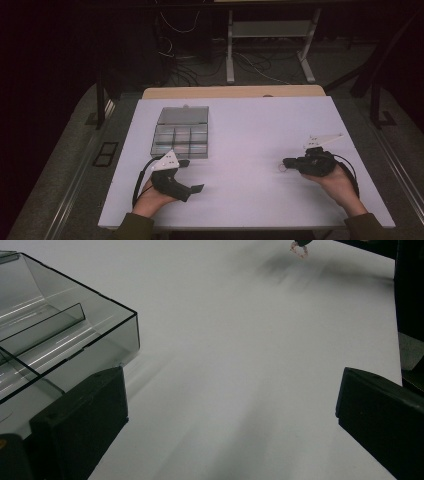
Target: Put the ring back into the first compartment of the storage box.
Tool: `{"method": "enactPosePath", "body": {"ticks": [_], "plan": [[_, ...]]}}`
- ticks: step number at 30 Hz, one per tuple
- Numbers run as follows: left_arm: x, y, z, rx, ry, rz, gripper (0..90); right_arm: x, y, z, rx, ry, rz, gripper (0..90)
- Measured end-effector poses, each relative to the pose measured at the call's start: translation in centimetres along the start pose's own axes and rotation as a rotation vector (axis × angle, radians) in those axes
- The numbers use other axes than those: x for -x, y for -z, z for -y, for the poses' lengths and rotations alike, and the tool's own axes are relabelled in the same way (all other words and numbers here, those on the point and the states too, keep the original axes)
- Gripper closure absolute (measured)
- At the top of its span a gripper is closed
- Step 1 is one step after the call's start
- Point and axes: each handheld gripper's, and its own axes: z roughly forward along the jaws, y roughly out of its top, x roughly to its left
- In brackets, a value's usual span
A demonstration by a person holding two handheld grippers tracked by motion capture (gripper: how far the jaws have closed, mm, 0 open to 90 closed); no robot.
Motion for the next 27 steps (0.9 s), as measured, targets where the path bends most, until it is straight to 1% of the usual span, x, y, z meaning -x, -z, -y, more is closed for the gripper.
{"method": "enactPosePath", "body": {"ticks": [4, 7, 12, 18, 21, 27], "plan": [[0.0, 0.0, 0.0, -0.001, -0.002, 0.001, 0.0, -0.9, -0.9, -0.7, -0.007, 0.023, -0.021, 85.9], [0.0, 0.0, 0.0, 0.0, -0.001, 0.0, 0.0, -1.2, -1.2, -1.0, -0.007, 0.037, -0.026, 85.9], [0.0, 0.0, 0.0, -0.001, -0.002, 0.0, 0.0, -2.0, -2.0, -1.5, -0.013, 0.049, -0.047, 85.9], [0.1, 0.0, 0.0, -0.003, -0.005, 0.001, 0.0, -2.9, -3.1, -2.0, -0.028, 0.076, -0.065, 85.9], [0.1, 0.0, 0.0, 0.0, -0.002, 0.003, 0.0, -3.3, -3.6, -2.2, -0.037, 0.08, -0.075, 85.9], [0.1, -0.1, 0.0, -0.005, -0.006, 0.006, 0.0, -4.1, -4.8, -2.6, -0.043, 0.111, -0.097, 85.9]]}}
